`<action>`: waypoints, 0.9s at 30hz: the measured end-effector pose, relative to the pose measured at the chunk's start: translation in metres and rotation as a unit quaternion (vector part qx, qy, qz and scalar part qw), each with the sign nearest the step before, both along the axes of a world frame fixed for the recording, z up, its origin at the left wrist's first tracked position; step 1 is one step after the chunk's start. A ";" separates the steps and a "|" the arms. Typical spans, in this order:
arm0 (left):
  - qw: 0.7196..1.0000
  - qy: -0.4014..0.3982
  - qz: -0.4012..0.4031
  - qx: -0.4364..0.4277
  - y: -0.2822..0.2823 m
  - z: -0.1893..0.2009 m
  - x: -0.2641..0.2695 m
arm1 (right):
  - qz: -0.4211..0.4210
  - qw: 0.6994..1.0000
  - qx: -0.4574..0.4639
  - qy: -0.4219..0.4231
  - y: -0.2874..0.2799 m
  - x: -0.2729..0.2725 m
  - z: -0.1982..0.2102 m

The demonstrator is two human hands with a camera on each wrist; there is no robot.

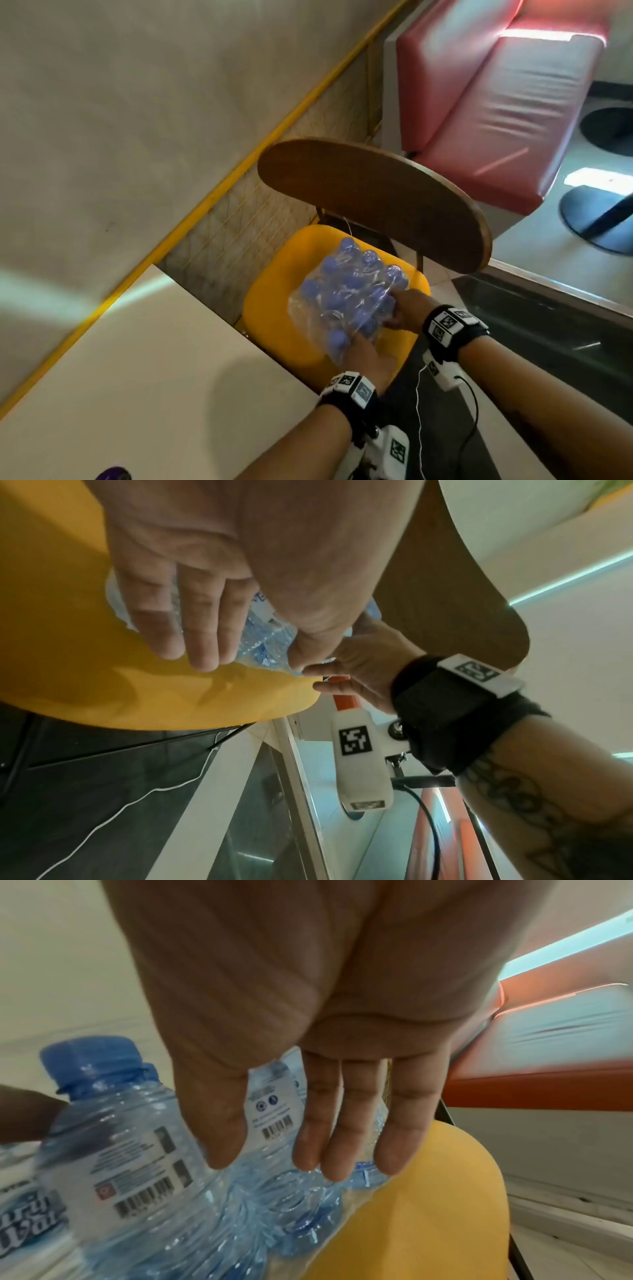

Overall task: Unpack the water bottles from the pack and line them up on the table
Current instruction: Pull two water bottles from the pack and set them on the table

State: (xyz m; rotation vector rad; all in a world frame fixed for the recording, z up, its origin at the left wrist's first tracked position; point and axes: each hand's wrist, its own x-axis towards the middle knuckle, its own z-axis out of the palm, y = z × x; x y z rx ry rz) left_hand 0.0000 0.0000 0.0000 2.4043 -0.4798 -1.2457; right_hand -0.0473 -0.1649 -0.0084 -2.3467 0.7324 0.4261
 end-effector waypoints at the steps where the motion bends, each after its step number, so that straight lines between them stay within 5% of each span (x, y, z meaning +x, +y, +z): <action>1: 1.000 -0.022 0.002 0.013 -0.004 -0.001 0.000 | 0.010 1.000 -0.015 -0.002 -0.001 0.001 -0.003; 5: 0.997 -0.078 -0.001 -0.026 -0.013 -0.011 0.009 | -0.023 0.999 -0.023 0.037 0.001 -0.001 -0.005; 8: 0.998 -0.038 -0.029 -0.037 -0.015 -0.013 0.018 | -0.055 0.998 -0.003 -0.003 0.005 -0.008 -0.008; 12: 0.990 -0.111 -0.016 -0.083 -0.008 -0.009 0.014 | -0.063 0.997 -0.030 -0.041 0.012 -0.017 0.000; 18: 0.975 -0.017 -0.082 -0.207 0.034 0.028 0.003 | -0.108 0.977 0.057 -0.175 0.042 -0.056 0.019; 22: 0.966 -0.011 -0.111 -0.232 0.098 0.069 0.035 | -0.100 0.975 0.081 -0.182 0.079 -0.073 0.038; 27: 0.979 -0.151 -0.019 -0.138 0.241 0.083 0.097 | 0.008 0.983 0.096 -0.156 0.155 -0.040 0.047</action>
